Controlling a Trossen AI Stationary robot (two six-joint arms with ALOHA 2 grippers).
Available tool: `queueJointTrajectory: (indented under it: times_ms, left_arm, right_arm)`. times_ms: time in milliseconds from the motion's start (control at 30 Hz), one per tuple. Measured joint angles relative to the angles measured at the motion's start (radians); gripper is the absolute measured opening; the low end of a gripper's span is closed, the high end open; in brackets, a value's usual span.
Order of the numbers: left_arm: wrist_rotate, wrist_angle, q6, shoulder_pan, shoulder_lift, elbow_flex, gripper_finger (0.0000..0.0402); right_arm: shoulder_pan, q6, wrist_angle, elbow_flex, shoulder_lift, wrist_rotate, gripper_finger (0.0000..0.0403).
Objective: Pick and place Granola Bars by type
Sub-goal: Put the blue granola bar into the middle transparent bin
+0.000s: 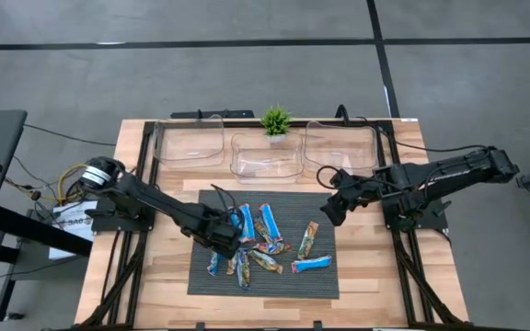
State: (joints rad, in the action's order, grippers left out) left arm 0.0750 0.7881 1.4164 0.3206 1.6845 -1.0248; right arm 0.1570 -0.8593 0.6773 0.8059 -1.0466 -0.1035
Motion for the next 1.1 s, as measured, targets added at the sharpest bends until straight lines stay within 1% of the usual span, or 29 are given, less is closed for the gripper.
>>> queueJointTrajectory:
  times_ms: [233,367,467,700,767,933,1033,1100]
  left_arm:
    - [0.009,-0.047,0.004,0.000,0.062,0.000,0.0130]
    - [0.014,-0.046,0.004,0.000,0.067,-0.001,0.0122]
    - [0.016,-0.044,0.004,0.000,0.067,0.000,0.0098]
    - [0.027,-0.043,0.000,0.000,0.066,0.000,0.0022]
    - [0.033,-0.042,-0.001,0.000,0.066,0.000,0.0009]
    - [0.040,-0.030,-0.006,0.000,0.067,-0.004,0.0009]
    - [0.034,0.029,-0.025,0.000,0.071,-0.032,0.0010]
    - [0.009,0.084,-0.039,-0.003,0.071,-0.064,0.0010]
  right_arm:
    - [0.000,0.000,-0.003,0.000,0.000,0.001,0.0223]
    - [0.000,0.001,-0.003,0.000,0.000,0.001,0.0223]
    - [0.000,0.002,-0.003,0.000,0.000,0.001,0.0223]
    - [0.000,0.003,-0.003,0.000,0.000,0.003,0.0223]
    - [0.000,0.003,-0.003,0.000,0.000,0.003,0.0223]
    - [0.000,0.003,-0.003,0.000,0.000,0.003,0.0223]
    - [0.000,0.004,-0.004,0.000,0.000,0.003,0.0223]
    - [0.000,0.020,-0.007,0.000,0.001,0.000,0.0223]
